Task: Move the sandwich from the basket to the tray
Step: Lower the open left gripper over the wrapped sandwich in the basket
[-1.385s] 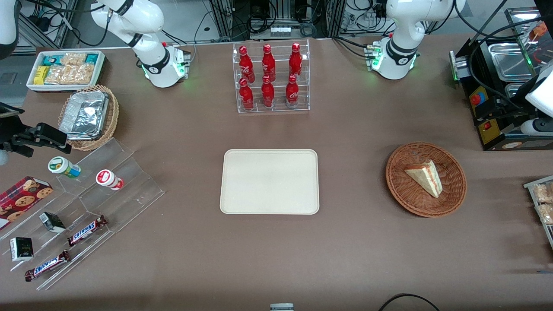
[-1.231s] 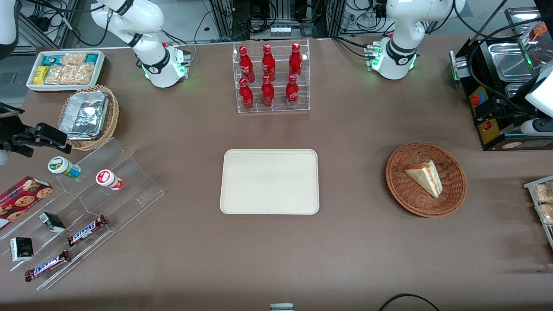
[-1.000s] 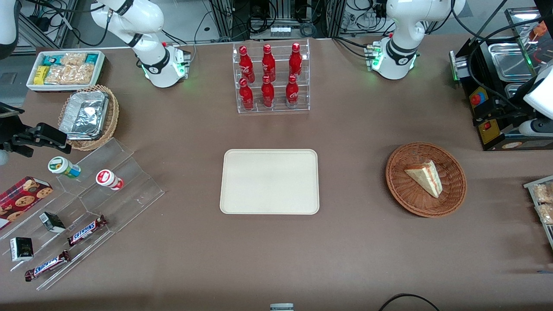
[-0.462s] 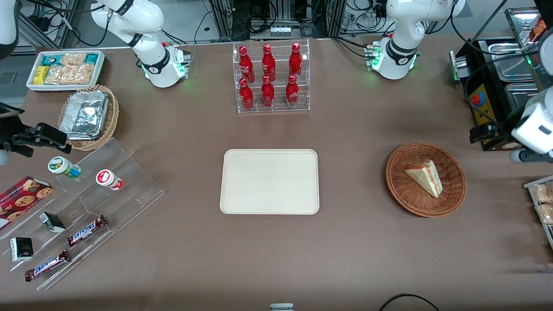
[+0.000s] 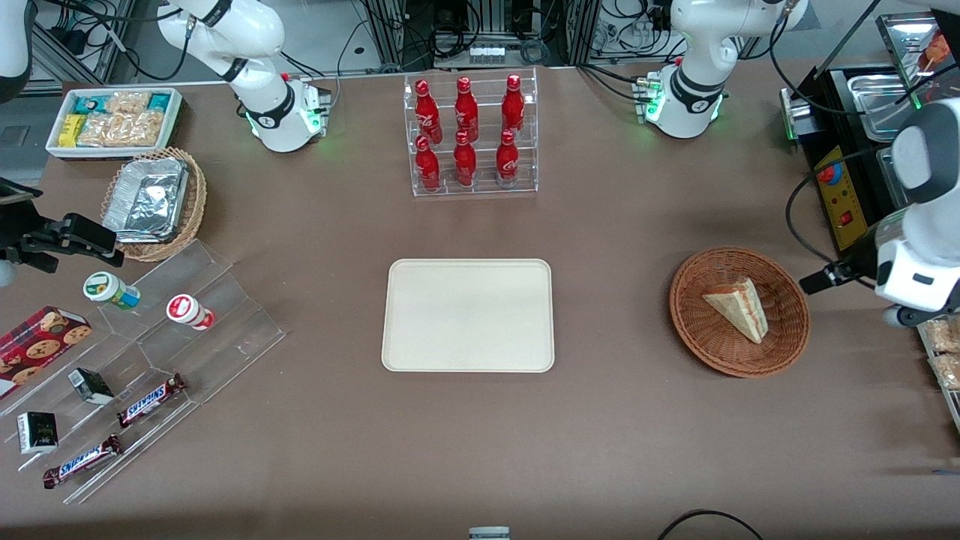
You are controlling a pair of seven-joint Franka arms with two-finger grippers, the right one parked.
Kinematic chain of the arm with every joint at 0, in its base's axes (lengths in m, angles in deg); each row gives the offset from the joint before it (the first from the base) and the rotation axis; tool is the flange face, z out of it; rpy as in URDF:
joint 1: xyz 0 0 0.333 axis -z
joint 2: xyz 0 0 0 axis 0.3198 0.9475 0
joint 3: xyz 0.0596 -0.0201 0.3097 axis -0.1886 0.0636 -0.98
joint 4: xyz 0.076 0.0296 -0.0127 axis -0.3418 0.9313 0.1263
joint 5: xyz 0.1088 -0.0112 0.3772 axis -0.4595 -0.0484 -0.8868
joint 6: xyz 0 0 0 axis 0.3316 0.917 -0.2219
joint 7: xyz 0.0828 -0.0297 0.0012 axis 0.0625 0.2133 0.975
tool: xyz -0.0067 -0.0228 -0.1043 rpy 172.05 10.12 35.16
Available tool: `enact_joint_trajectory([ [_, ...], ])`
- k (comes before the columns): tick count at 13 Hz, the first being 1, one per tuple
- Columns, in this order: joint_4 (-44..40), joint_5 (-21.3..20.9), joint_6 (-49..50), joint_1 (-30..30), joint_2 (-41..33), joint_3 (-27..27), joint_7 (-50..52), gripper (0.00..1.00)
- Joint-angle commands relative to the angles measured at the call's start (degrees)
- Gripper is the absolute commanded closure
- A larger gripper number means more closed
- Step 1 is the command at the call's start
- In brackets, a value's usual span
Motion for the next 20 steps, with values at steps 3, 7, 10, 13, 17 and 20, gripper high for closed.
enact_joint_trajectory([
  [3, 14.5, 0.9, -18.8, 0.2, -1.4, 0.2, 14.3, 0.0],
  [7, 22.9, 0.9, -29.3, 0.5, -1.1, 0.5, 18.3, 0.0],
  [10, 24.3, 0.9, -30.1, 2.6, -0.4, 0.6, 21.6, 0.0],
  [13, 25.3, 0.9, -32.9, 2.7, 1.2, 0.6, 21.7, 0.0],
  [17, 25.5, 0.8, -33.7, 2.7, 2.5, 0.6, 21.7, 0.0],
  [20, 25.6, 0.8, -34.5, 2.8, 3.5, 0.6, 21.8, 0.0],
])
